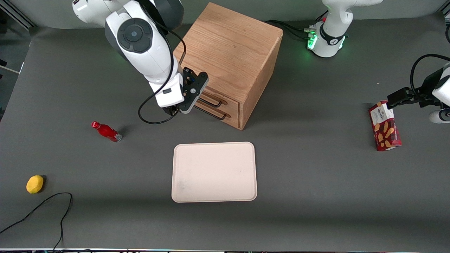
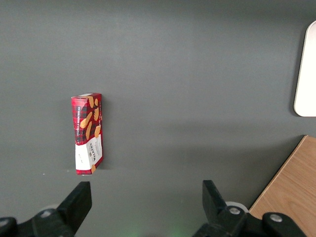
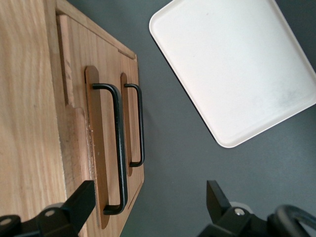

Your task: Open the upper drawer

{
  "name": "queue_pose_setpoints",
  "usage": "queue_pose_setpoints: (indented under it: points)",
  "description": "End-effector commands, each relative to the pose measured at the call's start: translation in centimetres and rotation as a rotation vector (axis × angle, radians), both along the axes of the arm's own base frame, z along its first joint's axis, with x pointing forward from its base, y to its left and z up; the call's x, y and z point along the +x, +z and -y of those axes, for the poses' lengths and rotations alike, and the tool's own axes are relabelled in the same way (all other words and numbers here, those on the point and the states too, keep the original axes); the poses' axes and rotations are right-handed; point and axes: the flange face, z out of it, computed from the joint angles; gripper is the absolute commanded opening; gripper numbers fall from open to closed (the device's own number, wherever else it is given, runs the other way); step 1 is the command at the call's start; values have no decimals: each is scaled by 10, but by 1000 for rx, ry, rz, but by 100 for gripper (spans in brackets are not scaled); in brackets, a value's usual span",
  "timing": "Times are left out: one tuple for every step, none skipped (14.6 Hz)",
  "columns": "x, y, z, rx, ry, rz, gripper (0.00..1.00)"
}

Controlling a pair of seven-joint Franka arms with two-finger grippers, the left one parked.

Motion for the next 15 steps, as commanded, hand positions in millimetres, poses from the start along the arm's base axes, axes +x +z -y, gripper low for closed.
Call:
queue_pose_setpoints:
  points:
    - [-4,-11,-4,19,24,-19,100]
    - [-5,-13,-4,19,25,-21,100]
    - [-5,-18,-4,21,23,-17,100]
    - [-6,-25,-4,22,20,-14,100]
    - [-6,-33,-4,24,17,-10,100]
    - [-7,-37,-4,25,14,-6,100]
    - [-7,-40,-3,26,11,-4,100]
    - [-7,-43,-4,27,12,-3,100]
    - [-7,-48,-4,27,10,-2,100]
    - [-8,-52,-5,31,9,5,100]
    - [-8,-56,-4,31,7,6,100]
    - [-8,-60,-5,34,6,11,100]
    - [-11,-65,-7,36,12,11,100]
    - [-11,-68,-8,39,10,11,100]
    - [-13,-71,-10,45,9,5,100]
